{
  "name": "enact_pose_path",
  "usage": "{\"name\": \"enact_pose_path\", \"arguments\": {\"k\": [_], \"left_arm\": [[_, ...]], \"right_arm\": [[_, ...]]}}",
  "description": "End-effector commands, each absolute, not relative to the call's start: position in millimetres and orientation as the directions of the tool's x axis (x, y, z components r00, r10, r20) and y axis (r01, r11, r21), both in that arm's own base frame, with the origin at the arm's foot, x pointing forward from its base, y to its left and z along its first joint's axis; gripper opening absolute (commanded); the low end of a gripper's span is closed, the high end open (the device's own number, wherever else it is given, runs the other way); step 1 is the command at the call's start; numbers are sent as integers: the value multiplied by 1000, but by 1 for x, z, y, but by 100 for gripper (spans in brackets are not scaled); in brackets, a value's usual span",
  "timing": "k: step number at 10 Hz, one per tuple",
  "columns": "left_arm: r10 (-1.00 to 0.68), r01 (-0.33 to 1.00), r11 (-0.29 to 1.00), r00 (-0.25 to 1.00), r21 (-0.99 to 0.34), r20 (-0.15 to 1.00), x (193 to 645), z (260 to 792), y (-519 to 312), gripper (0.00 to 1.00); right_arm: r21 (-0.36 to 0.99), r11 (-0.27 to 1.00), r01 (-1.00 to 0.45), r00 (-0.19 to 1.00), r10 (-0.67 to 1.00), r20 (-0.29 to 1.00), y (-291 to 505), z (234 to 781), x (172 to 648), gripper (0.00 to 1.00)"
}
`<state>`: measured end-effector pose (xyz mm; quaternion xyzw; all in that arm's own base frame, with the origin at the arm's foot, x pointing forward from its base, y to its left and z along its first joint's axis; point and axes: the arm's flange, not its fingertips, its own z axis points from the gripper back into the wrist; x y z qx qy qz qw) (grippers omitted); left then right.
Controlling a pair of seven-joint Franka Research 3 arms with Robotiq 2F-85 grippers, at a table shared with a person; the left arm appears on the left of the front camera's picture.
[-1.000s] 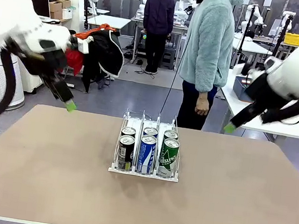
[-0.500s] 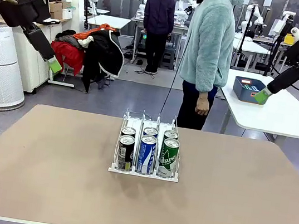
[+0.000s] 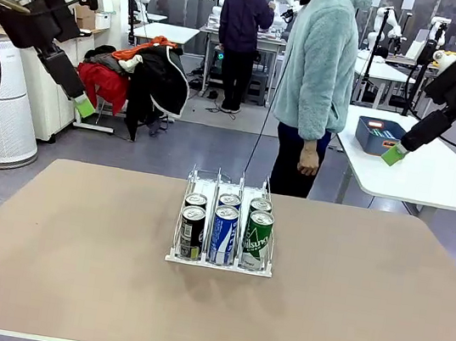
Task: Fill the beverage cans into the dispenser.
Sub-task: Pick up the Pepsi coke handed by the human.
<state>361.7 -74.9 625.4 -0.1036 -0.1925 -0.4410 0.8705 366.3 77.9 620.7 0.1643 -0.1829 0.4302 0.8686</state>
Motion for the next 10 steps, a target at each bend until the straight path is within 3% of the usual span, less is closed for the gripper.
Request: {"name": "enact_pose_path", "arguments": {"k": [1, 3, 6, 9, 10], "left_arm": [[-736, 835, 548, 513, -55, 442, 362, 639, -62, 100], [-713, 834, 550, 496, -43, 496, 366, 666, -56, 100], [-697, 828, 560, 477, -8, 535, 361, 684, -57, 100], [-693, 815, 579, 490, 4, 528, 358, 692, -58, 100], [-693, 815, 579, 490, 4, 528, 358, 692, -58, 100]], "right_arm": [[140, 478, -867, 474, 707, 525, 66, 639, 373, 100], [85, 378, -922, 349, 716, 605, 45, 676, 381, 100], [-12, 308, -951, 240, 765, 598, 28, 705, 380, 100], [-29, 398, -917, 297, 730, 615, 27, 708, 387, 100], [-37, 346, -938, 260, 768, 586, 27, 712, 381, 100]]}}
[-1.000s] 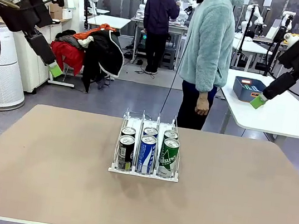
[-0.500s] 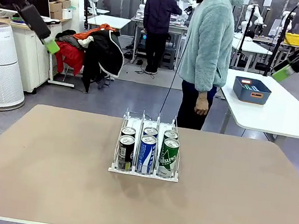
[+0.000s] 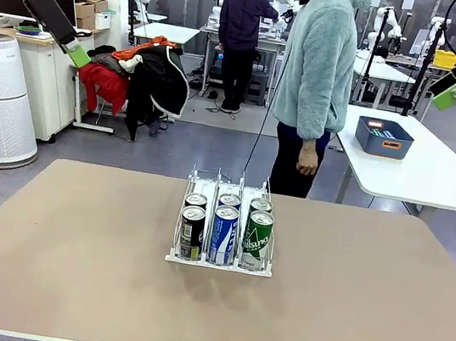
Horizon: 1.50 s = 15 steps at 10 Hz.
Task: Fill the beverage cans into the dispenser.
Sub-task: Pick up the Pepsi coke handed by the human.
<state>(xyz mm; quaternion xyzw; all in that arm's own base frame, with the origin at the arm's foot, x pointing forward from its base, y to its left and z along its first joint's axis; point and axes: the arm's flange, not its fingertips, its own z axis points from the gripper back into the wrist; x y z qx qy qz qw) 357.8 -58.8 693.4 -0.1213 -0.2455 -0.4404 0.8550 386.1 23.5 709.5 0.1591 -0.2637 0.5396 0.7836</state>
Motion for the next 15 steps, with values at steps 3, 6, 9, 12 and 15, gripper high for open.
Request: {"name": "enact_pose_path", "arguments": {"k": [3, 6, 9, 12, 15], "left_arm": [[-693, 815, 579, 490, 4, 528, 358, 692, -58, 100], [-658, 797, 600, 447, 64, 606, 358, 705, -59, 100], [-664, 800, 590, 403, 111, 629, 360, 722, -59, 100], [-652, 779, 607, 375, 158, 659, 361, 734, -66, 100], [-650, 771, 620, 398, 148, 647, 358, 738, -65, 100]], "right_arm": [[-37, 346, -938, 260, 768, 586, 27, 712, 381, 100], [-131, 364, -922, 218, 768, 603, 26, 725, 388, 100], [-197, 367, -909, 165, 752, 638, 21, 741, 386, 100], [-273, 437, -857, 146, 713, 686, 23, 752, 381, 100], [-258, 434, -863, 167, 728, 665, 17, 764, 383, 100]]}}
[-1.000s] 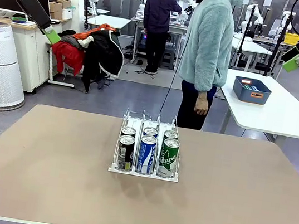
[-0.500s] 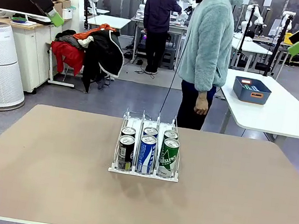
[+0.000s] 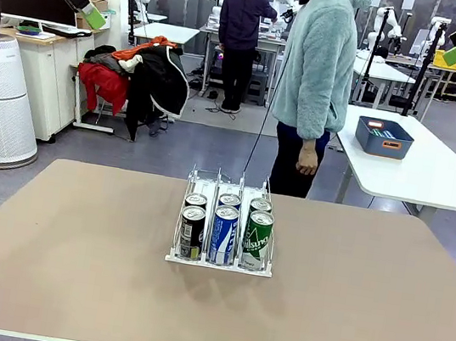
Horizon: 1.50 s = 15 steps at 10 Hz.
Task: Fill the beverage cans into the dispenser.
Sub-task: Pick up the Pepsi coke handed by the human.
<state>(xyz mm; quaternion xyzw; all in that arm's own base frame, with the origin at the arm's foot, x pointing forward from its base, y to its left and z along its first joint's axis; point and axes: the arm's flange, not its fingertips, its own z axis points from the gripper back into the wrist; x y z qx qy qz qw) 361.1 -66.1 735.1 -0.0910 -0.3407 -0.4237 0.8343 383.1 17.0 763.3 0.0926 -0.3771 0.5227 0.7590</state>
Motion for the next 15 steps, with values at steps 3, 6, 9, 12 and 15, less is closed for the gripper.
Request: {"name": "enact_pose_path", "arguments": {"k": [3, 6, 9, 12, 15], "left_arm": [[-650, 771, 620, 398, 148, 647, 358, 738, -65, 100], [-650, 771, 620, 398, 148, 647, 358, 738, -65, 100], [-650, 771, 620, 398, 148, 647, 358, 738, -65, 100], [-650, 771, 620, 398, 148, 647, 358, 738, -65, 100], [-650, 771, 620, 398, 148, 647, 358, 738, -65, 100]], "right_arm": [[-258, 434, -863, 167, 728, 665, 17, 764, 383, 100], [-258, 434, -863, 167, 728, 665, 17, 764, 383, 100], [-258, 434, -863, 167, 728, 665, 17, 764, 383, 100], [-258, 434, -863, 167, 728, 665, 17, 764, 383, 100], [-258, 434, -863, 167, 728, 665, 17, 764, 383, 100]]}}
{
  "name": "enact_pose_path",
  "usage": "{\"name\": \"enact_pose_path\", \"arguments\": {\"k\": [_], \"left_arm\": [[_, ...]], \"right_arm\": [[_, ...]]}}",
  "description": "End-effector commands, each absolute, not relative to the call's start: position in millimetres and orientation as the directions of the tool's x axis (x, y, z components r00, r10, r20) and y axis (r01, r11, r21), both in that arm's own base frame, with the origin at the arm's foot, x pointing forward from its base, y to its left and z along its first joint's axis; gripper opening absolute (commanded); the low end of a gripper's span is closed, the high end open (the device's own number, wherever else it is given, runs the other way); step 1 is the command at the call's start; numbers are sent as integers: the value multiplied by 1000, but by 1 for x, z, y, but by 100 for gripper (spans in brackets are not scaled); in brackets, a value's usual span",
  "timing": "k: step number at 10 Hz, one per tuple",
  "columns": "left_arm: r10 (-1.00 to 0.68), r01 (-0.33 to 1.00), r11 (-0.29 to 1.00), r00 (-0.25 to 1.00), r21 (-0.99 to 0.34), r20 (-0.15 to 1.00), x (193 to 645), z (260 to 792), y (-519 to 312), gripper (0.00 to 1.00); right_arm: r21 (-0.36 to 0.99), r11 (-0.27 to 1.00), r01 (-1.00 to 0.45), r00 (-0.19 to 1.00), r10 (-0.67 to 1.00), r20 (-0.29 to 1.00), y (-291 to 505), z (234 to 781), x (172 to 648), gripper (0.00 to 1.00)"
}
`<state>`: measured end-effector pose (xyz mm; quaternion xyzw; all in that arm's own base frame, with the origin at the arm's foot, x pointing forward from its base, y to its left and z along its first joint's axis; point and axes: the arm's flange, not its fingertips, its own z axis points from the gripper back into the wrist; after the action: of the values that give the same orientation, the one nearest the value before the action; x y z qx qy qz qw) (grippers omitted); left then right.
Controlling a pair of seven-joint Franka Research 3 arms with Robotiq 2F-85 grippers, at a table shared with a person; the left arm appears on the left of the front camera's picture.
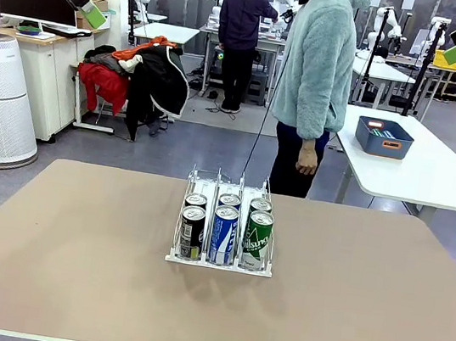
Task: Fill the beverage cans into the dispenser.
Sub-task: Pick up the Pepsi coke handed by the human.
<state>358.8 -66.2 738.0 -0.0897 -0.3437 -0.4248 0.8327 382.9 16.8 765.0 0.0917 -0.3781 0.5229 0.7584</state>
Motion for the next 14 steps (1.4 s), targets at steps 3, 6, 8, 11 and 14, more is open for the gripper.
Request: {"name": "enact_pose_path", "arguments": {"k": [3, 6, 8, 11, 14], "left_arm": [[-650, 771, 620, 398, 148, 647, 358, 738, -65, 100], [-650, 771, 620, 398, 148, 647, 358, 738, -65, 100], [-650, 771, 620, 398, 148, 647, 358, 738, -65, 100], [-650, 771, 620, 398, 148, 647, 358, 738, -65, 100], [-650, 771, 620, 398, 148, 647, 358, 738, -65, 100]], "right_arm": [[-258, 434, -863, 167, 728, 665, 17, 764, 383, 100], [-258, 434, -863, 167, 728, 665, 17, 764, 383, 100], [-258, 434, -863, 167, 728, 665, 17, 764, 383, 100], [-258, 434, -863, 167, 728, 665, 17, 764, 383, 100], [-258, 434, -863, 167, 728, 665, 17, 764, 383, 100]]}}
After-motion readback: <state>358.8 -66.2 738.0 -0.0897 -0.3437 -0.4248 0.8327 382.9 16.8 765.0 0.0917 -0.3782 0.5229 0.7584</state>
